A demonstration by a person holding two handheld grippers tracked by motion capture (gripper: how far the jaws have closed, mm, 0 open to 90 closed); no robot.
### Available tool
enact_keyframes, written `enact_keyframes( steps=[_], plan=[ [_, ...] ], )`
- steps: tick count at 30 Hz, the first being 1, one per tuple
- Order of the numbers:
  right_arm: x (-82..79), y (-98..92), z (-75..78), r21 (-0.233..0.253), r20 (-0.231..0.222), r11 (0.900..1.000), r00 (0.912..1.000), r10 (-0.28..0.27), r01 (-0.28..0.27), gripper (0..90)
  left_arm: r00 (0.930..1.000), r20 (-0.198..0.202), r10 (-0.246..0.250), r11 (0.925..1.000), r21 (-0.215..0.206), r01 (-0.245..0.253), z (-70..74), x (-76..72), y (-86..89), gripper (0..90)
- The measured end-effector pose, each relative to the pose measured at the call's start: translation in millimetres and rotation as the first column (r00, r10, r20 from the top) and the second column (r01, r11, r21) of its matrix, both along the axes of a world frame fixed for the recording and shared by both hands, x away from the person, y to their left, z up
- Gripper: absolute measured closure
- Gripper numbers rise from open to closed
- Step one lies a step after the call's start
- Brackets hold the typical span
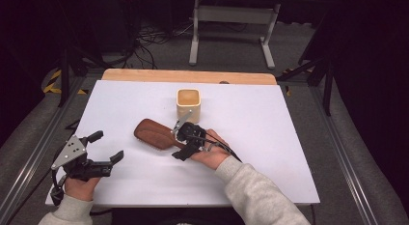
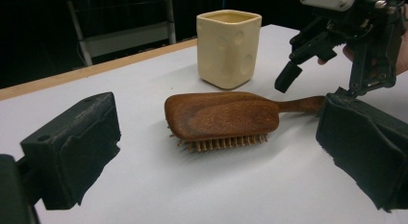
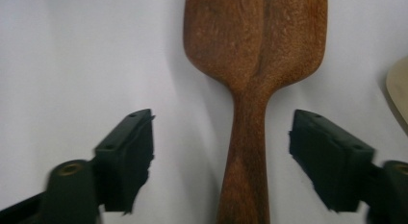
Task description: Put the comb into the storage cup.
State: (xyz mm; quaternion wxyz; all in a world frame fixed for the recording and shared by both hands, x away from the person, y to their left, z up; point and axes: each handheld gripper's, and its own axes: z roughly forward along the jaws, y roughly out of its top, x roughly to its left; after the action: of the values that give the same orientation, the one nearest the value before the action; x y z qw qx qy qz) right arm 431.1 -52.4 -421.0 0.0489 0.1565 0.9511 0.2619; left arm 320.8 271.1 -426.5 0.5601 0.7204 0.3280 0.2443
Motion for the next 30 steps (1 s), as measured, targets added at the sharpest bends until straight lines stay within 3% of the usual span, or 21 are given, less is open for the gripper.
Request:
enact_keyframes(
  steps=[2, 3, 10, 22, 26, 29, 30],
  plan=[
    [1.2, 0.6, -1.6, 0.001, 0.002, 1.000, 1.0000, -0.006, 0.006, 14.7, 1.0000, 0.000, 0.001, 1.0000, 0.000, -0.001, 0.0, 0.0, 0.2, 2.4],
    [4.9, 1.9, -6.2, -0.008, 0.000, 0.999, 0.9995, -0.031, 0.031, 6.3, 1.0000, 0.001, 0.003, 1.0000, -0.001, -0.003, 0.0, 0.0, 0.4, 2.2],
    [12.1, 4.2, -12.2, -0.015, -0.022, 0.998, 0.9980, -0.060, 0.060, 0.2, 1.0000, 0.007, 0.005, 1.0000, 0.000, -0.005, -0.5, 0.4, 0.0, 1.9],
    [21.7, 17.8, -14.7, -0.080, -0.016, 0.993, 0.9956, -0.092, 0.090, 0.9, 1.0000, 0.006, 0.008, 1.0000, -0.002, -0.008, -0.7, 0.4, 0.6, 1.9],
    [22.9, 22.5, -16.3, -0.105, -0.030, 0.991, 0.9952, -0.093, 0.089, 6.2, 0.9999, 0.008, 0.009, 1.0000, -0.004, -0.009, -0.8, 0.4, 0.5, 1.9],
    [25.4, 24.7, -18.1, -0.137, -0.032, 0.986, 0.9947, -0.098, 0.093, 17.2, 0.9999, 0.008, 0.009, 1.0000, -0.003, -0.009, -0.8, 0.5, 0.5, 1.9],
    [25.4, 24.7, -18.1, -0.137, -0.032, 0.986, 0.9947, -0.098, 0.093, 17.2, 0.9999, 0.008, 0.008, 1.0000, -0.004, -0.008, -0.8, 0.5, 0.5, 1.9]
  ],
)
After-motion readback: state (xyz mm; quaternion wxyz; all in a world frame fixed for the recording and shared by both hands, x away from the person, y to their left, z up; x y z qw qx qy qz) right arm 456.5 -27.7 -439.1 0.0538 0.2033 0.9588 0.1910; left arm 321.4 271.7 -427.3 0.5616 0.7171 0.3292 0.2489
